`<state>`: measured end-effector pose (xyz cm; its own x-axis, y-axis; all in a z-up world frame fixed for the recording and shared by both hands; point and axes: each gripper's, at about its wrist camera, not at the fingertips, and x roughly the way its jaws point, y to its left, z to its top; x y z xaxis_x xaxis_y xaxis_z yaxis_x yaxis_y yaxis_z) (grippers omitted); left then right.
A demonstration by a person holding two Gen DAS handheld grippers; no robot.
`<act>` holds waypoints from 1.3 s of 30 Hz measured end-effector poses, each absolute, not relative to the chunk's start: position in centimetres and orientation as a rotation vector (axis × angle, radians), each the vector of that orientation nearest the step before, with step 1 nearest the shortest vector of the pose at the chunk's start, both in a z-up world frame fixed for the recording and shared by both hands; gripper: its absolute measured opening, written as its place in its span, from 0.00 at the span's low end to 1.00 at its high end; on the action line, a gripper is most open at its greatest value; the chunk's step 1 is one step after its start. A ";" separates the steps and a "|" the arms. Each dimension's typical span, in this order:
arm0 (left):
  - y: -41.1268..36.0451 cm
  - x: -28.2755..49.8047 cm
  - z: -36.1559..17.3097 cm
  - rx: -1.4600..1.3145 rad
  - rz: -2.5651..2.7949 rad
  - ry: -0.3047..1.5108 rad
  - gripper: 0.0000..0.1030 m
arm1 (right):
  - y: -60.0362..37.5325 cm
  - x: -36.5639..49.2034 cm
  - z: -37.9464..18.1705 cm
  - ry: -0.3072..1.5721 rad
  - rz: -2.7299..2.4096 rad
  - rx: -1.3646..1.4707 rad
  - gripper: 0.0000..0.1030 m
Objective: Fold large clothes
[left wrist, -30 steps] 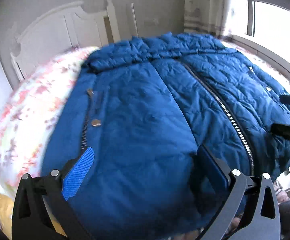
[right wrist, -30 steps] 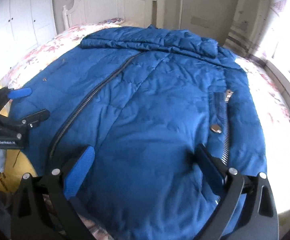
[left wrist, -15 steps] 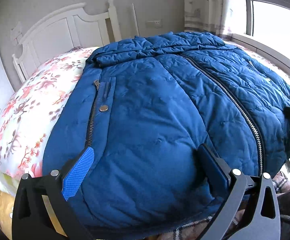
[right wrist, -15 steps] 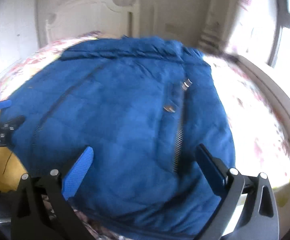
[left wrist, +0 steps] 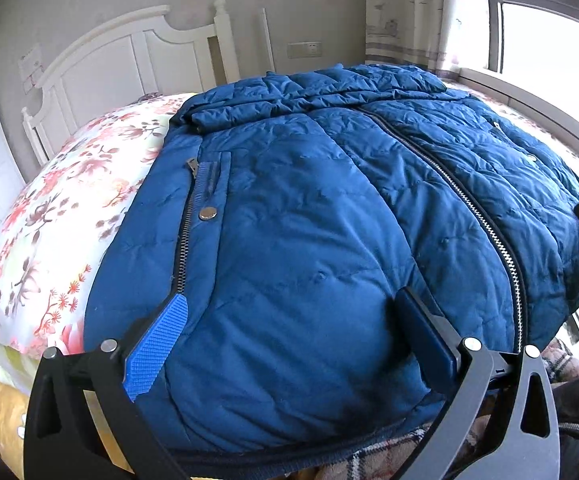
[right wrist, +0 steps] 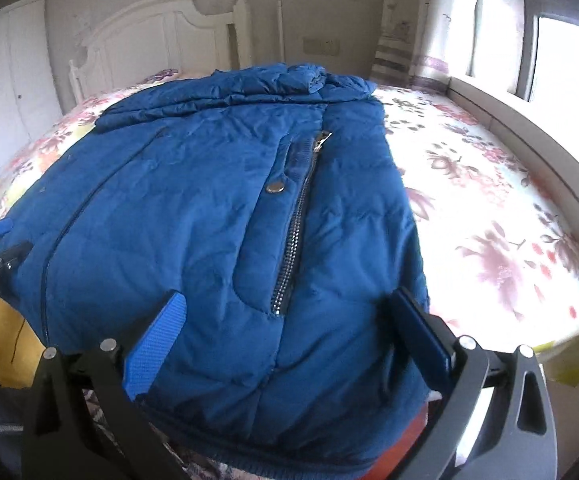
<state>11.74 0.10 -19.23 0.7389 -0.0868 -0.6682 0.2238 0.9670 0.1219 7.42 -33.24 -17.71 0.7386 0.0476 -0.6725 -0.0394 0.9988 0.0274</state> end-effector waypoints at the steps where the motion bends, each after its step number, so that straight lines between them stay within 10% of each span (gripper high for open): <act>1: 0.2 11.7 -19.2 0.197 -0.175 0.720 0.96 | -33.0 7.2 -17.4 0.725 0.040 0.005 0.97; 28: 12.8 7.1 -22.1 -0.116 -0.232 0.731 0.96 | -36.8 2.5 -18.5 0.723 0.138 0.063 0.97; 39: 11.6 8.9 -23.7 -0.245 -0.339 0.717 0.96 | -42.7 2.6 -24.5 0.679 0.314 0.421 0.83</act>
<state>8.94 11.63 -23.70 0.7031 -0.3839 -0.5986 0.2182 0.9176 -0.3323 2.64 -42.69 -24.45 0.7367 0.4116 -0.5366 -0.1426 0.8702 0.4717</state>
